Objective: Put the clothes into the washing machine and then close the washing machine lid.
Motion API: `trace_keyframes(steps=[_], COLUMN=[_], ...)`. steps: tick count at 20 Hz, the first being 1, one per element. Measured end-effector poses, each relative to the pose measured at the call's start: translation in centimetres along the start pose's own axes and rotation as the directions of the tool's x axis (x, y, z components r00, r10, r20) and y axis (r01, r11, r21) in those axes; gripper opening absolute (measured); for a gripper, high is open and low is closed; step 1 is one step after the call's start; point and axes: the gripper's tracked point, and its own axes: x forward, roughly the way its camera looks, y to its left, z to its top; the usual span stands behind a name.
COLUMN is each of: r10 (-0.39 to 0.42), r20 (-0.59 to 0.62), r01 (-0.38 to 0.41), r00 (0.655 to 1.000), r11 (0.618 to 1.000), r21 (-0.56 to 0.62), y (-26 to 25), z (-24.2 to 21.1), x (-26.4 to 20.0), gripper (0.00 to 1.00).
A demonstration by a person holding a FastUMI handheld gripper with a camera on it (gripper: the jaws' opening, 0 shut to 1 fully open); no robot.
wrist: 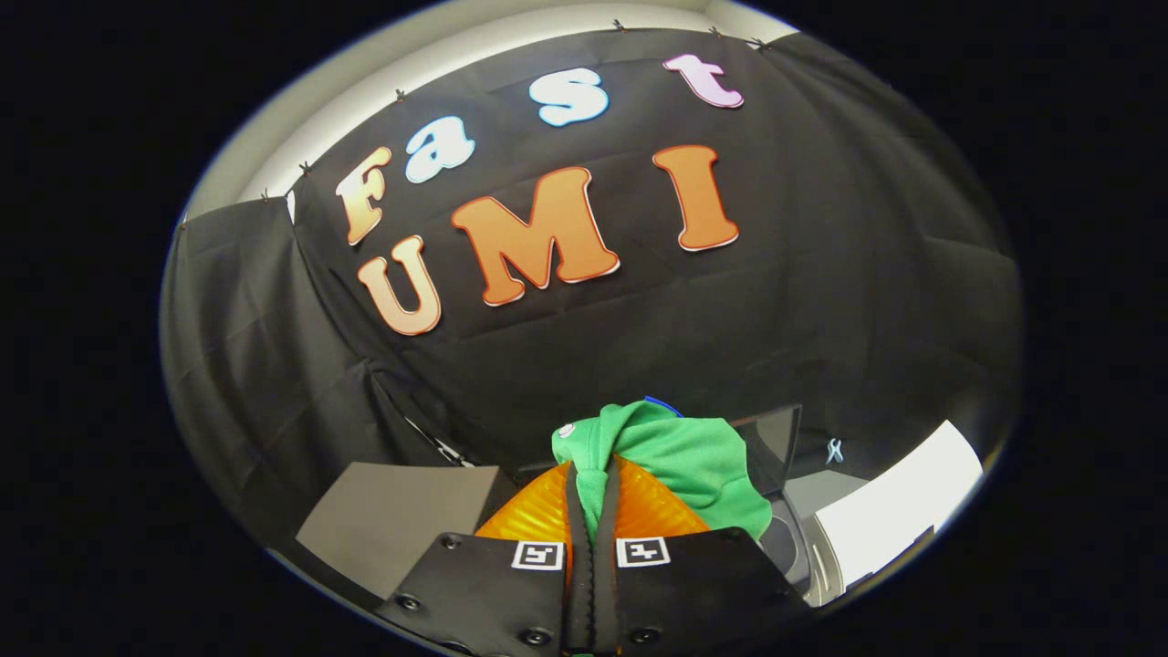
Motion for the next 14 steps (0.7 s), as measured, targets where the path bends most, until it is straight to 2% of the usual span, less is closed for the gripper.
trace_keyframes(steps=[7, 14], r10=[-0.01, -0.013], r20=[-0.108, -0.241], r01=[0.01, 0.006], r00=[0.994, 0.97], r11=[1.0, 1.0], r21=[0.001, -0.027], y=[-6.1, -8.1], z=[-5.3, -12.9], x=[2.3, 6.7], gripper=[0.08, 0.08])
